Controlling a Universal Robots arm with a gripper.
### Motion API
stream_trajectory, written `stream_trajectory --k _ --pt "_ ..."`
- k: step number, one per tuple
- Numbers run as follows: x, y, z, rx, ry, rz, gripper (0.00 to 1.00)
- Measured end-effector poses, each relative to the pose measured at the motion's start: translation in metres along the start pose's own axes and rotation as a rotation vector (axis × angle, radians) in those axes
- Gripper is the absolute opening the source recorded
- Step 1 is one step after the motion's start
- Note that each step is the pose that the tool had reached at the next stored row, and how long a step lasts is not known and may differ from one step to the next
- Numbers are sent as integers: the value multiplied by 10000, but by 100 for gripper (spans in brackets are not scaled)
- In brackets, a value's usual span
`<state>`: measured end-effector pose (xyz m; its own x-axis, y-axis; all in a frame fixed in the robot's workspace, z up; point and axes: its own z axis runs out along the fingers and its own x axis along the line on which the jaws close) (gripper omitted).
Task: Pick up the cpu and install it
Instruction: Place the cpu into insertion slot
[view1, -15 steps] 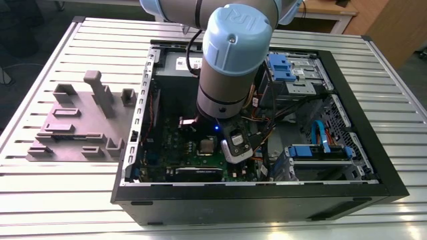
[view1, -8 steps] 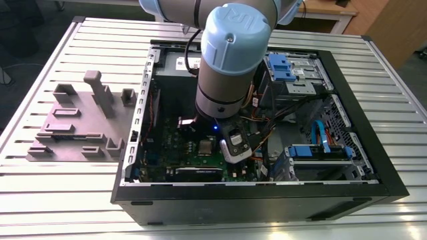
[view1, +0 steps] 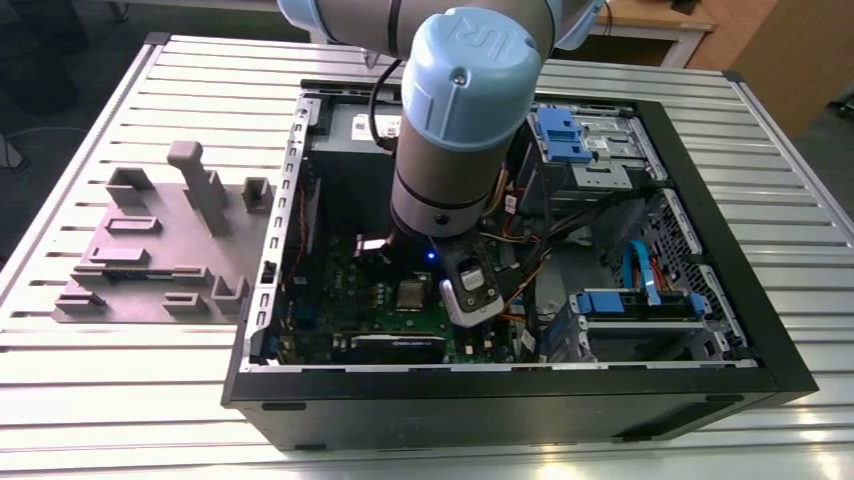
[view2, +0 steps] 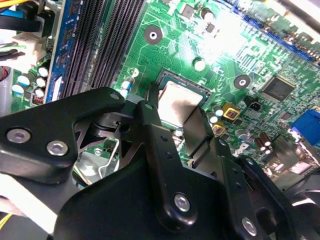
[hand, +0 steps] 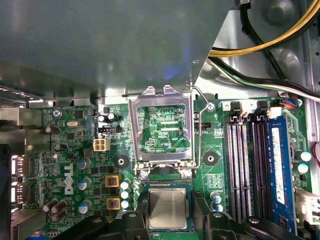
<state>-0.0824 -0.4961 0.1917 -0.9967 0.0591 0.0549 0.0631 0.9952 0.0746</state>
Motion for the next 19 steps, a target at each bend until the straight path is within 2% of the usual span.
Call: stream_trajectory --k 8,9,10,12,13,17,19 --pt "-1 -2 0 11 3 -36 47" --pt "-1 -2 0 13 3 -36 48" --pt "-1 -2 1 15 3 -36 54" --pt "-1 -3 5 16 2 -36 54" --pt "-1 -3 6 18 3 -35 60" --pt "-1 -2 5 22 3 -35 60" --pt "1 1 -38 21 5 -35 60"
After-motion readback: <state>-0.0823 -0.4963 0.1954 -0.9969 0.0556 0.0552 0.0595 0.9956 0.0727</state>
